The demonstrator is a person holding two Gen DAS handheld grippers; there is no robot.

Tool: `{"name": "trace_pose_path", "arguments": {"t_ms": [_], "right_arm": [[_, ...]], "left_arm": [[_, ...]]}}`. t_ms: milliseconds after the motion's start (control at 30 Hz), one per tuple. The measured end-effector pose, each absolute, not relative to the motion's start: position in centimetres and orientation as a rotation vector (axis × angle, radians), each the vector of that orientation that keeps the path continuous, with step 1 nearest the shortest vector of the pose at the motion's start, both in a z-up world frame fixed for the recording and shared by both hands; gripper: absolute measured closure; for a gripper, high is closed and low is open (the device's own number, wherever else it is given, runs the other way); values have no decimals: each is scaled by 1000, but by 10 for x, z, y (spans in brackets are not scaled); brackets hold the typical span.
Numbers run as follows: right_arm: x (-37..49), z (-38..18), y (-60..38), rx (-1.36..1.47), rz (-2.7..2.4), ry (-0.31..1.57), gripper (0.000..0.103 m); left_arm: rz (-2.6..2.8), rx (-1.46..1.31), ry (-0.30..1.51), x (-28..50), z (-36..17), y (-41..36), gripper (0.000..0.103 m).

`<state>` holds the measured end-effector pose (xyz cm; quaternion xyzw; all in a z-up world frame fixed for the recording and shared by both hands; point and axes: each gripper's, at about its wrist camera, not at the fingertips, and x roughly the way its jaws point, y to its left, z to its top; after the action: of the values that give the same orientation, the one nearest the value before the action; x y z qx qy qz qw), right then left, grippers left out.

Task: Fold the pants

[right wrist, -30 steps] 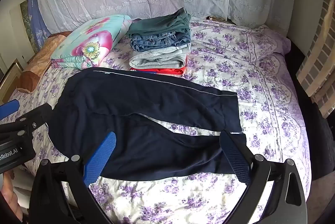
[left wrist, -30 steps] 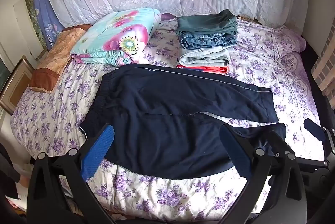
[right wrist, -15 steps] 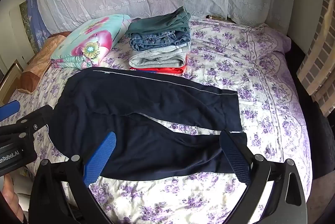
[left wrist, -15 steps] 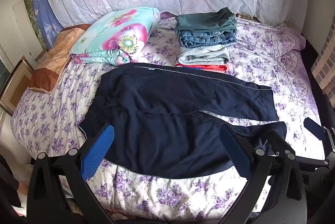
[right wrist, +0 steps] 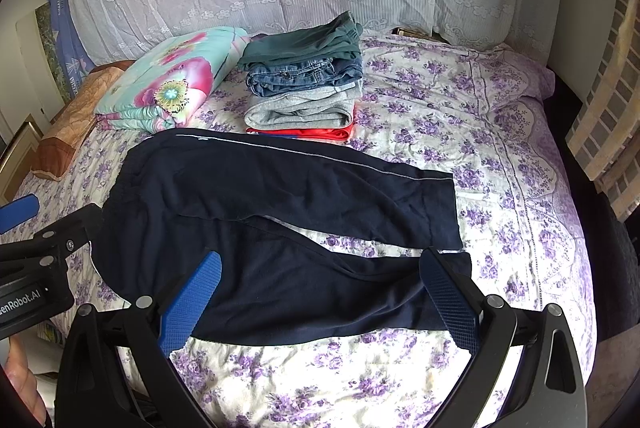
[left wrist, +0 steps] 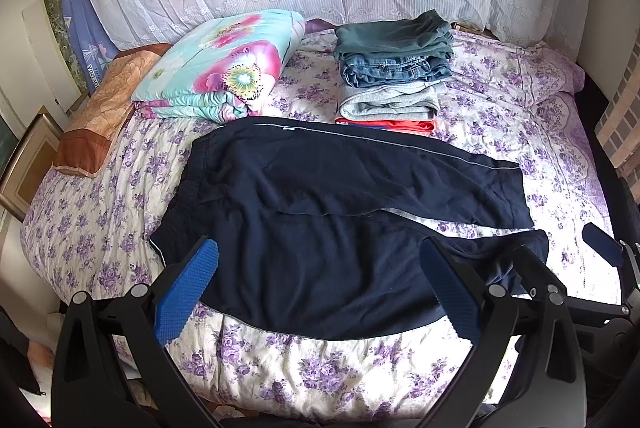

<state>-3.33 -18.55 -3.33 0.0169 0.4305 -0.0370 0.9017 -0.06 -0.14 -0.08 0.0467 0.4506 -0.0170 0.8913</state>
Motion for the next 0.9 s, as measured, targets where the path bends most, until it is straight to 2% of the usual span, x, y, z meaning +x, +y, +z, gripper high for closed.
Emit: {"name": "trace_pose_path", "arguments": {"t_ms": [900], "right_arm": [[-32,-32,-187,35,-77,892,3]], "left_arm": [[-35,98,948,-5,-15,-4,5]]}}
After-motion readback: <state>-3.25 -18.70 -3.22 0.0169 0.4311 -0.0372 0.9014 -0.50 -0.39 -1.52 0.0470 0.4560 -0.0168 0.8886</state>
